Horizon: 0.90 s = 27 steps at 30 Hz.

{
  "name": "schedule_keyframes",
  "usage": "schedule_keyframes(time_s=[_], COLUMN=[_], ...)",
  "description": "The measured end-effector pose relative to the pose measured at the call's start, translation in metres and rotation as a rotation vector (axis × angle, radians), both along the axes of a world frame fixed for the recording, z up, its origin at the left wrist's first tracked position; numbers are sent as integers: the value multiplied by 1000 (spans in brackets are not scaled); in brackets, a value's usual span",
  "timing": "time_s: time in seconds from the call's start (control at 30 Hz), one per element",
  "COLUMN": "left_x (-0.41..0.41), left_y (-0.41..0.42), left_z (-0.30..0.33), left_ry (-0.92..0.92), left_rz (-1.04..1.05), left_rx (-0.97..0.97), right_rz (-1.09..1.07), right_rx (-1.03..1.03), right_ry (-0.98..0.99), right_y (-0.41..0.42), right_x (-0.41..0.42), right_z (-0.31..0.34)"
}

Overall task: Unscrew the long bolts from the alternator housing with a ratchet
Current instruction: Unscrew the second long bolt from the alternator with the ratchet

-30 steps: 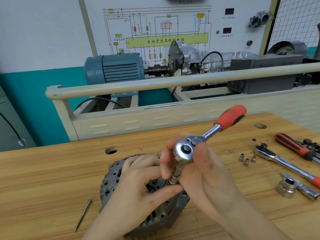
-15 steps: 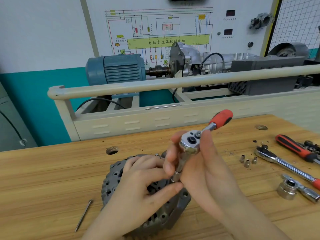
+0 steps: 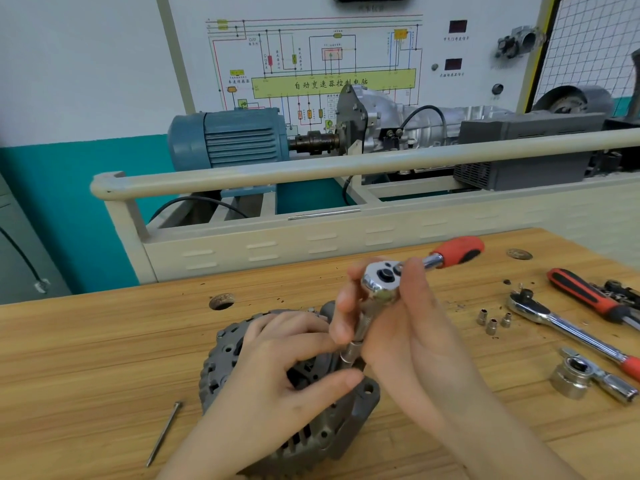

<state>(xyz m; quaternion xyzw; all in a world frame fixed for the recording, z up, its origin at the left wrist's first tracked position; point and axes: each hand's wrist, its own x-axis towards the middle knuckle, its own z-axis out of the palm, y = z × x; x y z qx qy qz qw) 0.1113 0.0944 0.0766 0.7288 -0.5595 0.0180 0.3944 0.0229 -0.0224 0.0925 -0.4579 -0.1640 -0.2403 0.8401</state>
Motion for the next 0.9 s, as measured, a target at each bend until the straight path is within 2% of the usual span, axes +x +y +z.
schedule_keyframes(time_s=[0.27, 0.6, 0.9], left_x=[-3, -1, -2], left_y=[-2, -2, -3], left_z=[1, 2, -1], left_ry=[23, 26, 27], left_rz=[2, -69, 0], left_rx=[-79, -66, -65], right_rz=[-43, -44, -36], right_rx=[-27, -38, -60], right_ry=[-5, -11, 0], right_y=[8, 7, 9], right_x=[-3, -1, -5], right_z=[1, 3, 0])
